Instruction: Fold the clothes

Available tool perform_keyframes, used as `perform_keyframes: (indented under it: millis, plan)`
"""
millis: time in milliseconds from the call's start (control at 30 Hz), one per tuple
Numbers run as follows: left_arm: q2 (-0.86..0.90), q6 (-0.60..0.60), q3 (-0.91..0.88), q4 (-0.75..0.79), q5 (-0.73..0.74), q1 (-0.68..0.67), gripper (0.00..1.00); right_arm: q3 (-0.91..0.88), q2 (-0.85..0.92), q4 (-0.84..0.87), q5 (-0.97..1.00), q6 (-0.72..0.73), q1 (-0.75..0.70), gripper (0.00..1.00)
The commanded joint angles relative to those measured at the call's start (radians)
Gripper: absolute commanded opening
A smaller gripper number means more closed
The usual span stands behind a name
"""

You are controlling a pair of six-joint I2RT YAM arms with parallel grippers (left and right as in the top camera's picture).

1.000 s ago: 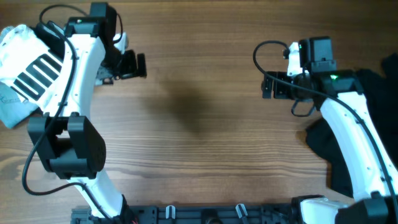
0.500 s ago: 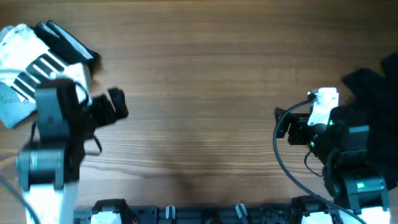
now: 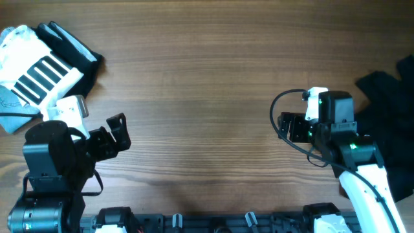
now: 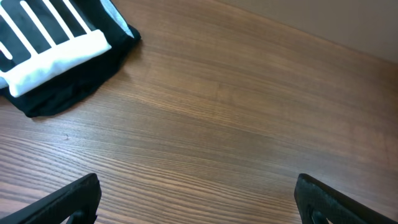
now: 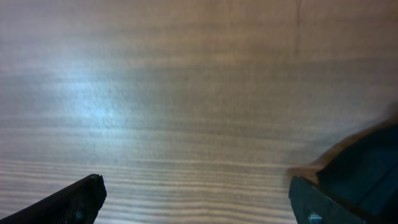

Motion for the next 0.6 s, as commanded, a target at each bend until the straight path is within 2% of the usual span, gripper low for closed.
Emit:
perform_keyframes:
  millis: [0,100,133,233,300,433,467,567]
  plan:
    - [-0.004,-0.009,-0.006,0.002,-0.01,-0.003,1.0,-0.064,-0.166,0.121,0.0,-0.09,-0.001,1.0]
    - [-0.004,-0.009,-0.006,0.002,-0.01,-0.003,1.0,-0.256,-0.395,0.304,-0.026,-0.128,-0.001,1.0]
    - [-0.004,-0.009,-0.006,0.002,-0.01,-0.003,1.0,-0.39,-0.566,0.399,-0.061,-0.131,-0.001,1.0]
    - [-0.004,-0.009,-0.006,0.002,-0.01,-0.003,1.0,-0.546,-0.847,0.481,-0.067,-0.145,-0.001,1.0]
    - [-0.004,-0.009,-0.006,0.002,-0.01,-0.003,1.0,-0.609,-1.003,0.512,-0.089,-0.246,-0.002,1.0]
    - [-0.004,-0.01,-0.006,0.002,-0.01,-0.003,1.0,-0.708,-0.997,0.709,-0.081,-0.418,0.002,1.0]
    - [-0.004,-0.009,-0.006,0.002,-0.01,-0.003,1.0,-0.761,-0.997,0.776,-0.072,-0.409,0.002,1.0]
    - [-0.004,-0.009,-0.006,0.002,-0.01,-0.003,1.0,-0.787,-0.997,0.779,-0.069,-0.38,0.002,1.0]
